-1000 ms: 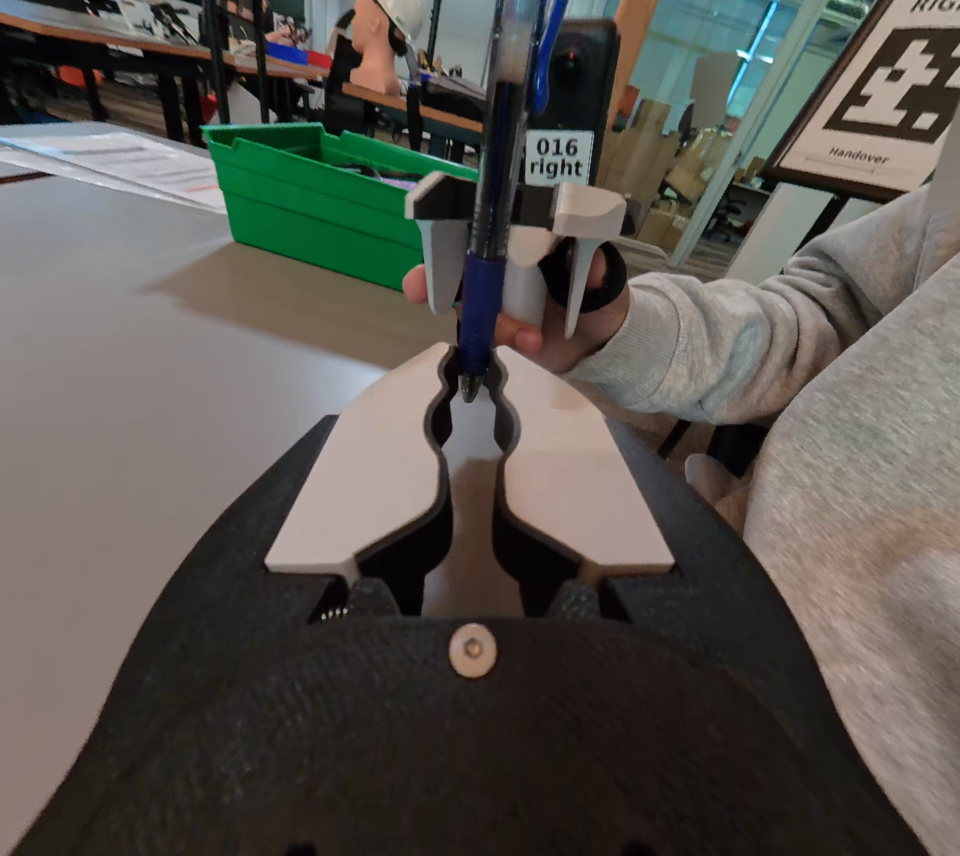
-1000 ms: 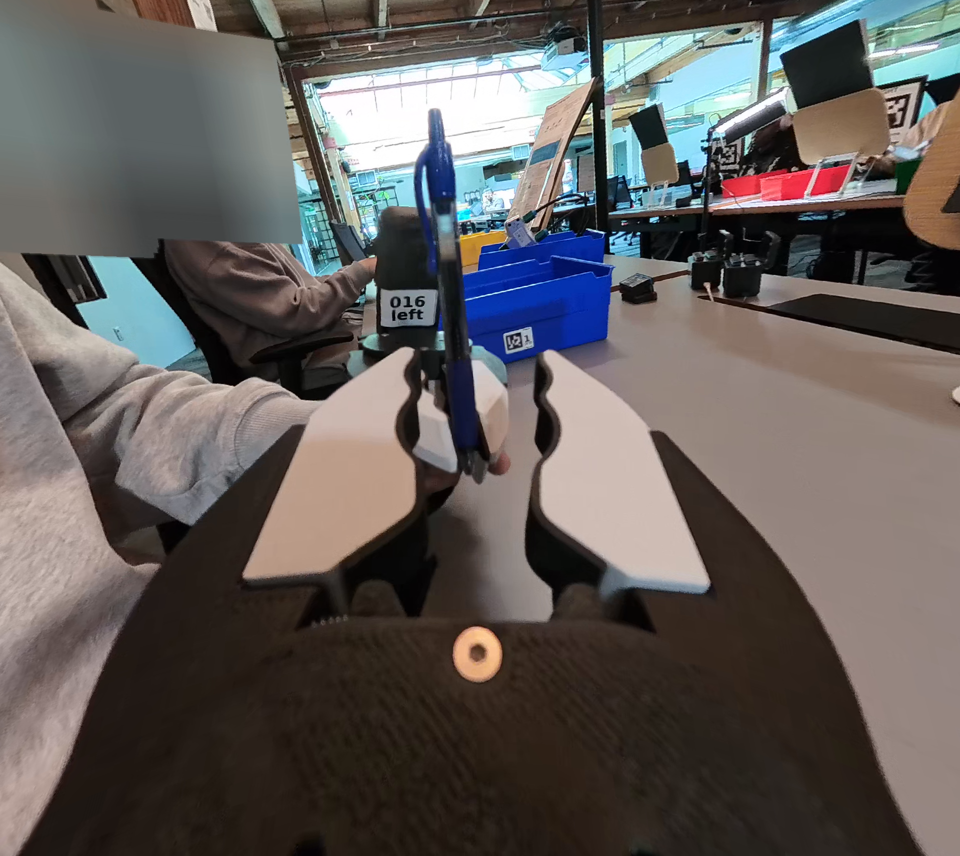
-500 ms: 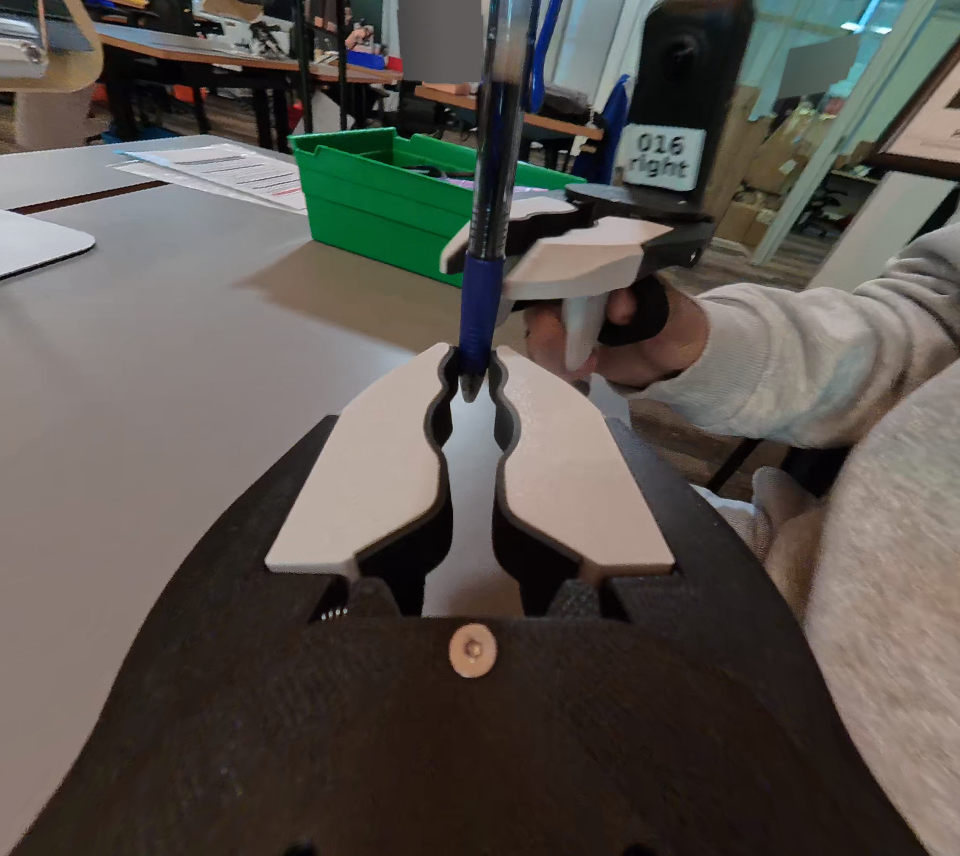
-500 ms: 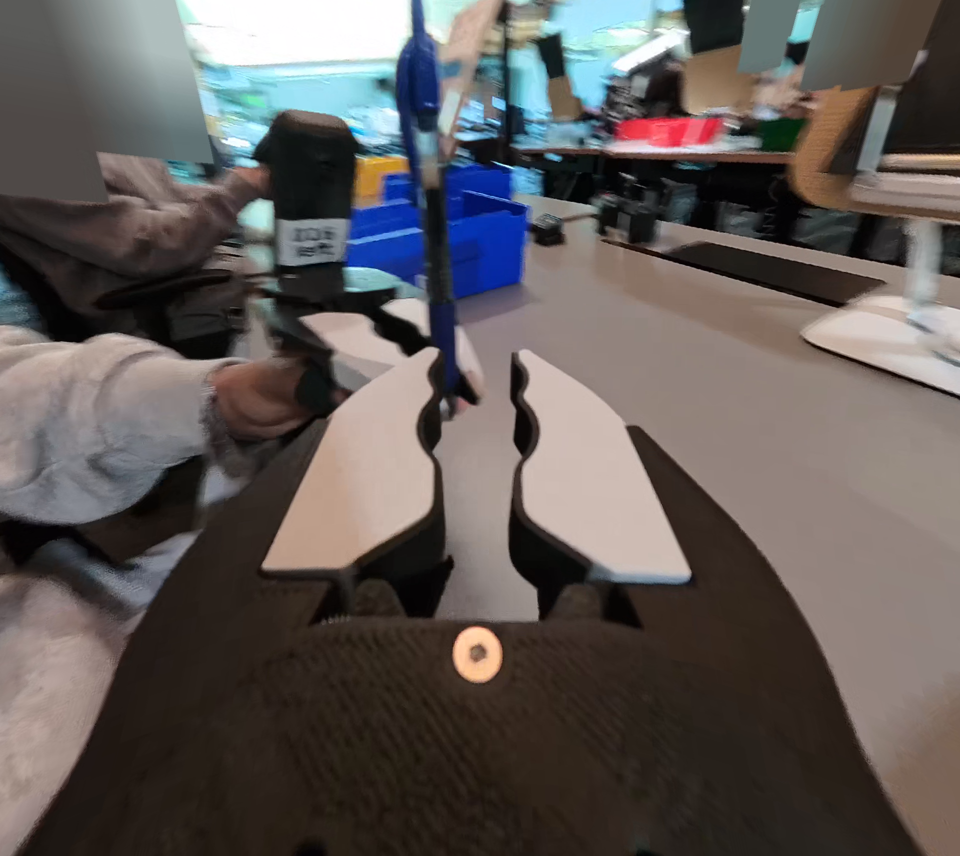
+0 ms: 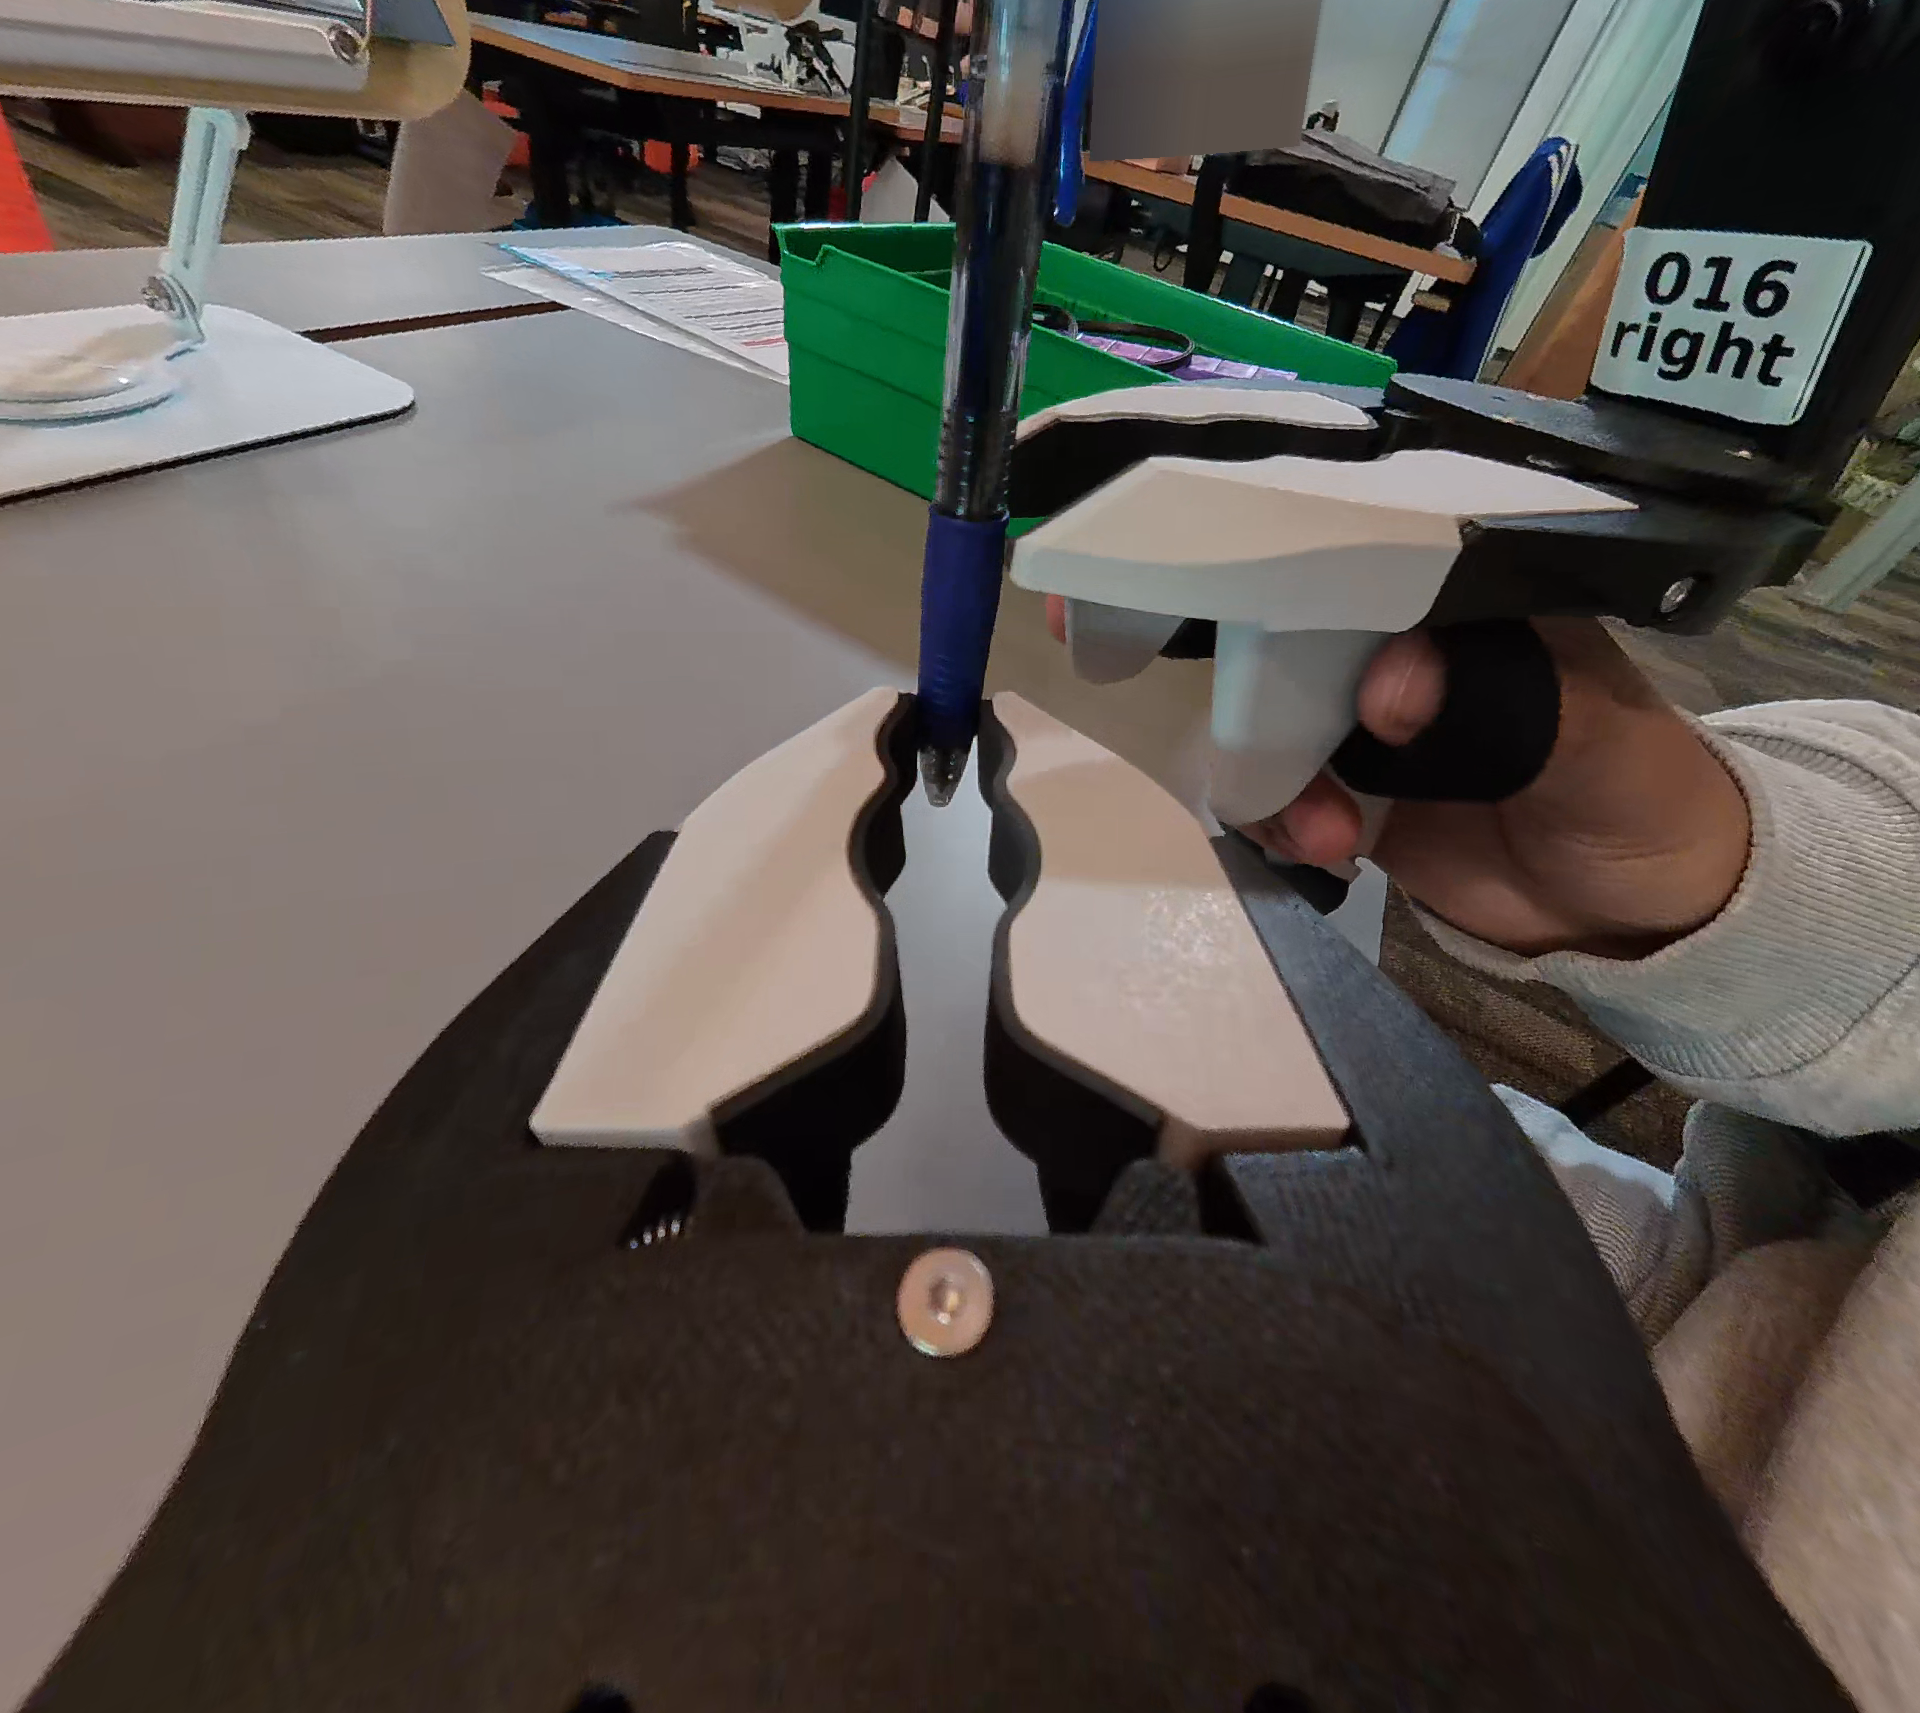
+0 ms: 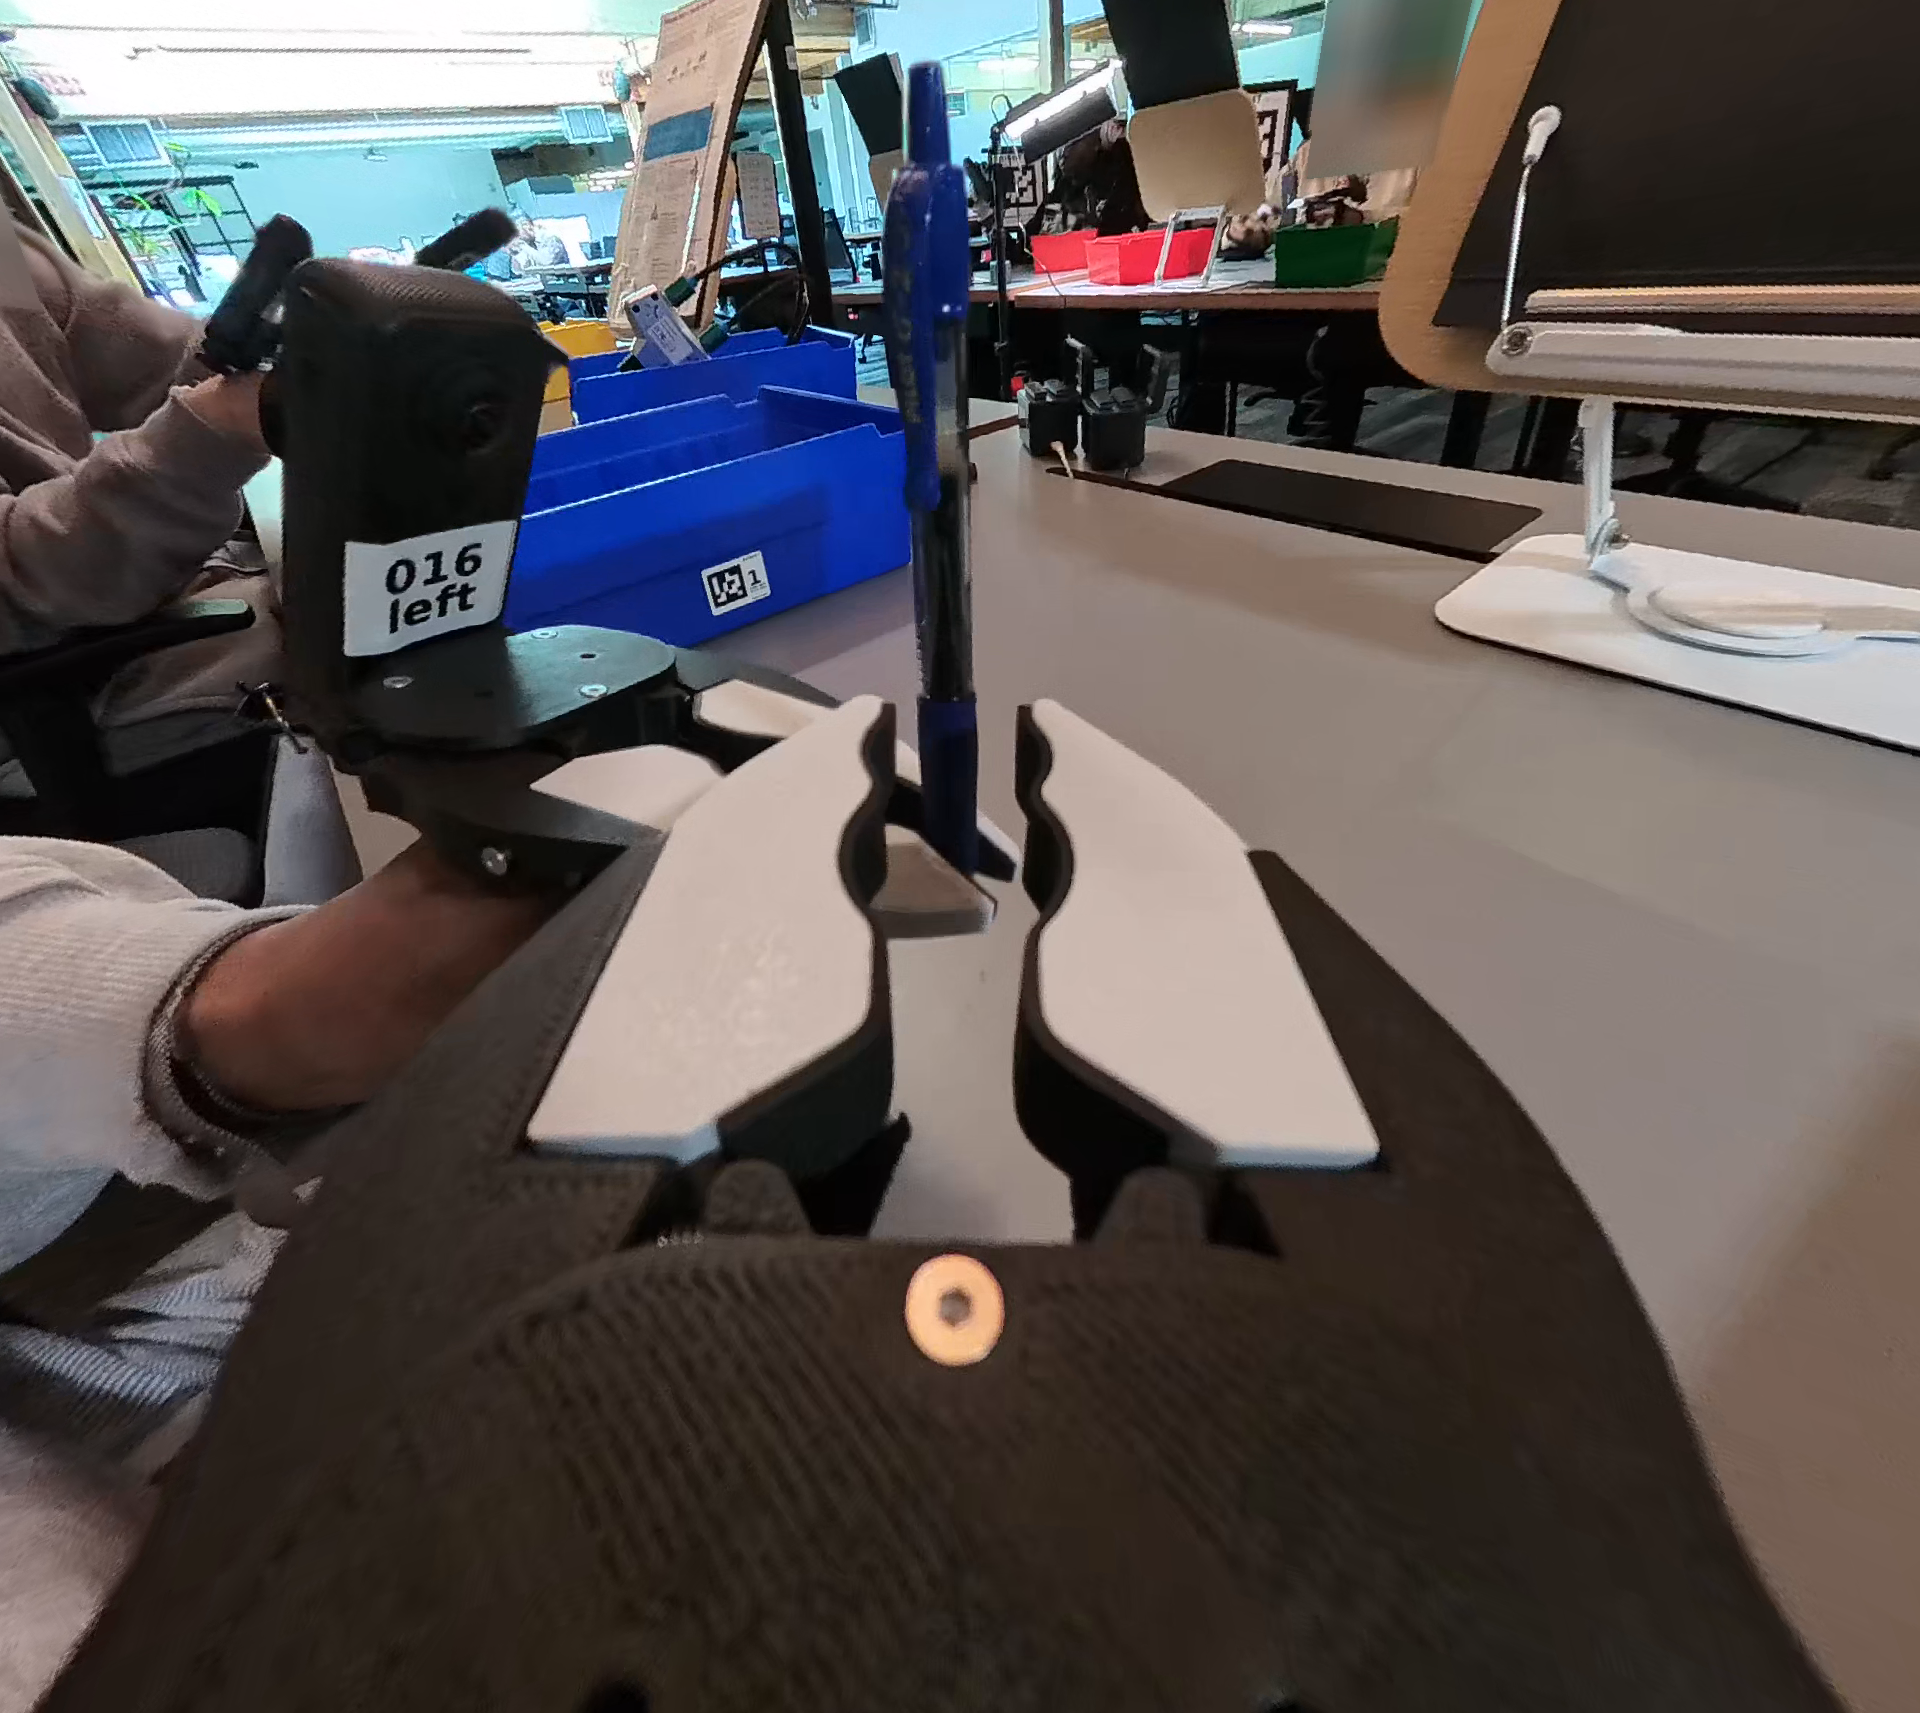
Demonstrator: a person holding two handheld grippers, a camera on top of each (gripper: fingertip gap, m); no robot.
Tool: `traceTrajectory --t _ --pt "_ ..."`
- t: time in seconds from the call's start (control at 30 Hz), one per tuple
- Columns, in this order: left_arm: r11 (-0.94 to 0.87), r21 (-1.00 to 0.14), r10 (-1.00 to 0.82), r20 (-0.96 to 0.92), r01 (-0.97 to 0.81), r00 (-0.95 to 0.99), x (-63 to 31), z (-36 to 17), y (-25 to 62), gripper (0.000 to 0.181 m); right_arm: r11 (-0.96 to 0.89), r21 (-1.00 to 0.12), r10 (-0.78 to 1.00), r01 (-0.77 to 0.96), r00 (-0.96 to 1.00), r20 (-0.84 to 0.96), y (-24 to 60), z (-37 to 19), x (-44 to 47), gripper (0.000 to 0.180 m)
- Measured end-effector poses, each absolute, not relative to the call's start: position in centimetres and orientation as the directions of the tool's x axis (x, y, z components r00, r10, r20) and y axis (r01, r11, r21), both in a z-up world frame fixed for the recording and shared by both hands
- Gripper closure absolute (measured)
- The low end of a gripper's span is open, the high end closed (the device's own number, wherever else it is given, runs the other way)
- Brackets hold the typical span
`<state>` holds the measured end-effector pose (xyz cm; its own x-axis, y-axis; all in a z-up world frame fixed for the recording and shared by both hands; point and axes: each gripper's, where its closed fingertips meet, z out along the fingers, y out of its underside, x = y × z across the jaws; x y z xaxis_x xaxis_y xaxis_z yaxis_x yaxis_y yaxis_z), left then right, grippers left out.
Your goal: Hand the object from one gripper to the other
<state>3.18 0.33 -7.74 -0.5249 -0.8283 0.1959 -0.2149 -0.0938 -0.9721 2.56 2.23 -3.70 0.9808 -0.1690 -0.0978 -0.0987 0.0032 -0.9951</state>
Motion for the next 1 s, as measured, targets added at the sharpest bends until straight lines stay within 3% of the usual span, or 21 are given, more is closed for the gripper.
traceTrajectory --t 0.17,0.43,0.53,0.7,0.83,1.0 --pt "-0.117 -0.968 -0.811 0.222 -0.221 -0.542 3.0 -7.7 -0.1 0.169 -0.018 -0.995 -0.147 -0.098 0.985 -0.094 2.4 -4.1 2.3 0.168" --pt "-0.119 -0.969 -0.797 0.223 -0.217 -0.561 2.9 -7.5 -0.2 0.169 -0.011 -0.996 -0.108 -0.09 0.99 -0.088 2.2 -3.9 2.4 0.168" --pt "-0.16 -0.965 -0.76 0.255 -0.209 -0.598 2.8 -6.9 -0.5 0.144 0.021 -0.998 -0.069 -0.058 0.996 -0.06 1.8 -3.2 2.5 0.168" --pt "-0.218 -0.968 -0.721 0.243 -0.121 -0.648 2.1 -4.5 0.4 0.125 0.057 -0.989 0.087 -0.135 0.988 -0.13 1.3 -2.8 2.2 0.168" --pt "-0.304 -0.948 -0.635 0.273 -0.091 -0.723 0.8 -1.9 0.9 0.133 0.044 -0.963 0.304 -0.268 0.921 -0.242 1.3 -2.6 0.2 0.168" --pt "-0.359 -0.917 -0.407 0.323 -0.176 -0.854 -1.8 0.4 -0.4 0.152 -0.012 -0.97 0.417 -0.244 0.88 -0.227 1.6 -3.1 -2.3 0.168"
